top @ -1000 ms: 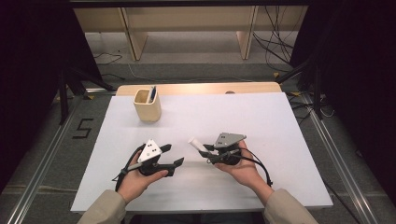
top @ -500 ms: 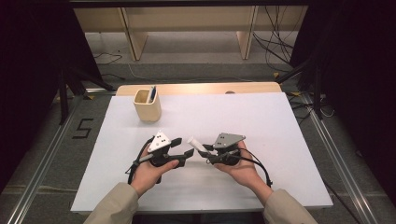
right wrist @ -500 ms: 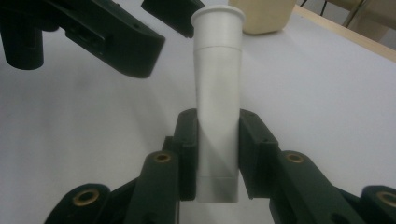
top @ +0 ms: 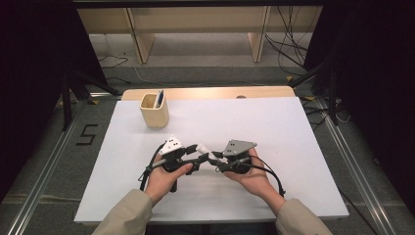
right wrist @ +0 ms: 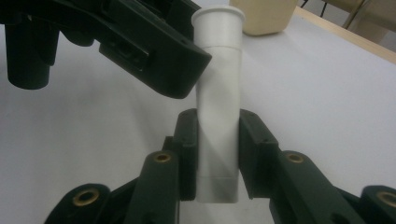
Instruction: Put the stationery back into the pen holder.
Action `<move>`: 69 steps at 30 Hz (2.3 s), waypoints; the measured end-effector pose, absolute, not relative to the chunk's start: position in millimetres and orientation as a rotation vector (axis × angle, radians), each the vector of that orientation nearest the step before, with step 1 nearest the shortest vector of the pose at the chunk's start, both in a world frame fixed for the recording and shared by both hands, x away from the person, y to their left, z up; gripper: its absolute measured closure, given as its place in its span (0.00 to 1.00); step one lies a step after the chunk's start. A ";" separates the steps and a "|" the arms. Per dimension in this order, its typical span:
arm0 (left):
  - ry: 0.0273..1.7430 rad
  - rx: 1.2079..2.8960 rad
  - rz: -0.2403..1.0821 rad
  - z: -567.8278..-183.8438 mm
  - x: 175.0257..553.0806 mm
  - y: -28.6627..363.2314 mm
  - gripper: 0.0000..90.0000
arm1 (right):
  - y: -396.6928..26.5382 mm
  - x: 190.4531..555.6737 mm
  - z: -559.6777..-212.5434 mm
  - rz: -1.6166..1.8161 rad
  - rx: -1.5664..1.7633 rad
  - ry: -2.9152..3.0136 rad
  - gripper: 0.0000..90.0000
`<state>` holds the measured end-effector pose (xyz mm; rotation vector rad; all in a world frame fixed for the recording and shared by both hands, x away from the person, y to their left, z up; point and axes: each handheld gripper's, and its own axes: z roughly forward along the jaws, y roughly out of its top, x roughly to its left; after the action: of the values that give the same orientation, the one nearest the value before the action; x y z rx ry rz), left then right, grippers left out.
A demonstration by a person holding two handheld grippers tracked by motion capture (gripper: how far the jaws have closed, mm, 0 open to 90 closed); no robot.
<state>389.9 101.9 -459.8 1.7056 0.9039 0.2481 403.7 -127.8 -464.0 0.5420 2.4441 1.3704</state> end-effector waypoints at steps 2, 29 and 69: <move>0.905 1.714 0.247 -460.7 390.4 102.0 0.45 | -127.6 403.7 -464.1 1.368 0.538 2.443 0.79; 0.945 1.650 0.149 -465.0 393.2 101.6 0.61 | -123.9 402.4 -464.4 1.374 0.519 2.436 0.79; 0.949 1.701 0.480 -438.3 392.3 151.0 0.74 | -138.7 403.6 -462.9 1.315 0.724 2.462 0.36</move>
<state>392.3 151.0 -438.3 1.7010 0.9493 0.4796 403.6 -138.7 -462.9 0.7236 2.4616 1.3145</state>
